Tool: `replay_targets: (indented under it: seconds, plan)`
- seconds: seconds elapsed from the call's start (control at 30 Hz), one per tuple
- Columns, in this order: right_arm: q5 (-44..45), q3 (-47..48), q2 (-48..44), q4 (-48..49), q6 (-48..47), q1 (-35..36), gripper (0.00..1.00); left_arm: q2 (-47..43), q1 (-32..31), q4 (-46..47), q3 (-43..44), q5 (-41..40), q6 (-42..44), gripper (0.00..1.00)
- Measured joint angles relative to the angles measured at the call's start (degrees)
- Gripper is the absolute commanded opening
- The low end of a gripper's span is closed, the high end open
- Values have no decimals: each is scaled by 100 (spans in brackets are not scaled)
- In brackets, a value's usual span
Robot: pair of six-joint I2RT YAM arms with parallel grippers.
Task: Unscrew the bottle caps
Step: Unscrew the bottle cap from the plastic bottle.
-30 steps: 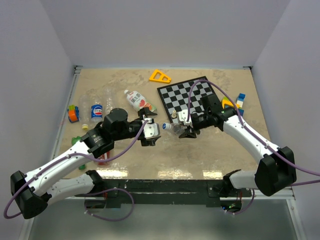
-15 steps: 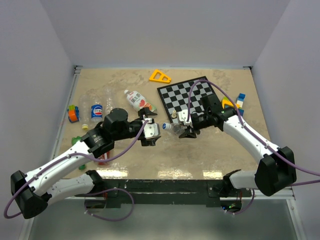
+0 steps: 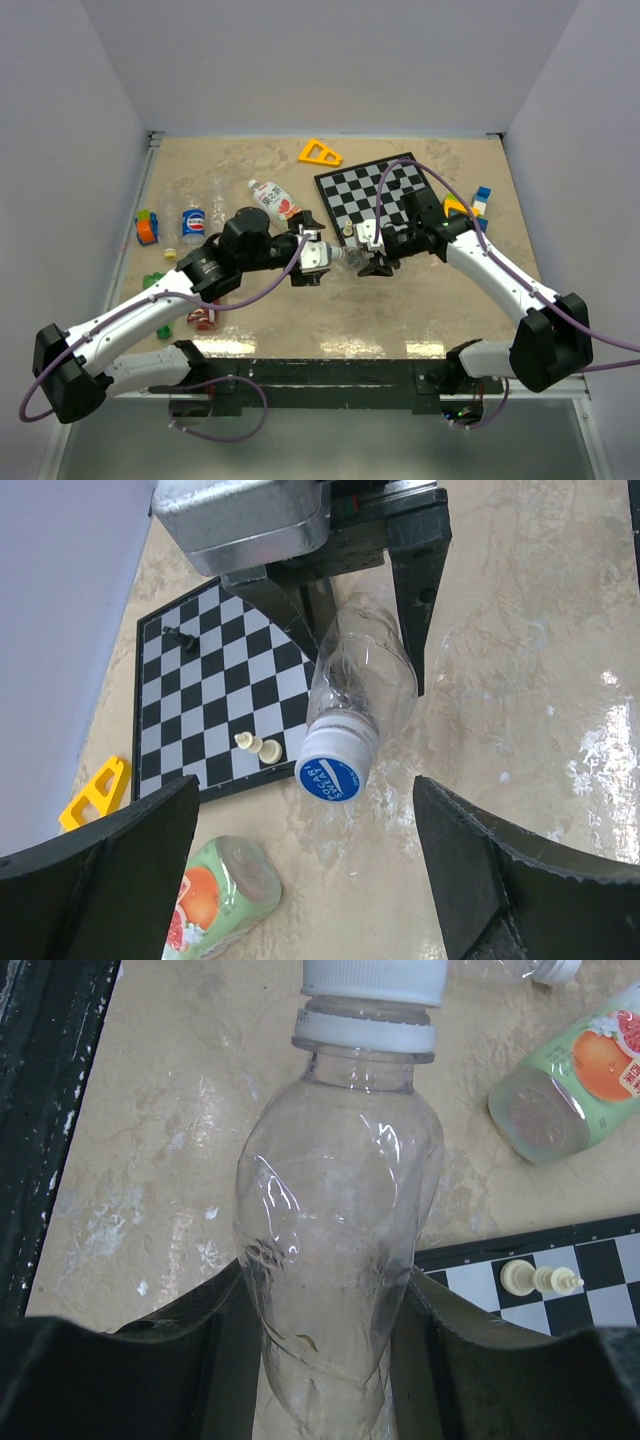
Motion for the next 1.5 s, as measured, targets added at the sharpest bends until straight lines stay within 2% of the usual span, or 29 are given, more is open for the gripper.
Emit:
replay_targets:
  seconds: [0.2,0.43,0.53,0.6,0.73,1.0,1.27,1.4,1.5]
  plan:
    - [0,0,0,-7,0,0,0,227,0,44,120,190,20,73]
    - [0,0,0,-13,-2,0,0,544,0,-50,323,409,26,44]
    - [2,0,0,-11,-4,-4,0,621,0,-133,387,481,15,43]
    - [0,0,0,-20,-7,-4,0,625,0,-153,389,503,20,48]
    - [0,0,0,-28,-11,-4,0,625,0,-177,393,525,22,52]
    - [0,0,0,-31,-20,-4,0,625,0,-203,393,529,26,47]
    - [0,0,0,-31,-24,-4,0,625,0,-282,393,531,42,47]
    - [-2,0,0,-46,-39,-4,0,625,0,-304,393,529,52,34]
    - [0,0,0,-72,-46,-4,0,625,0,-317,393,540,114,10]
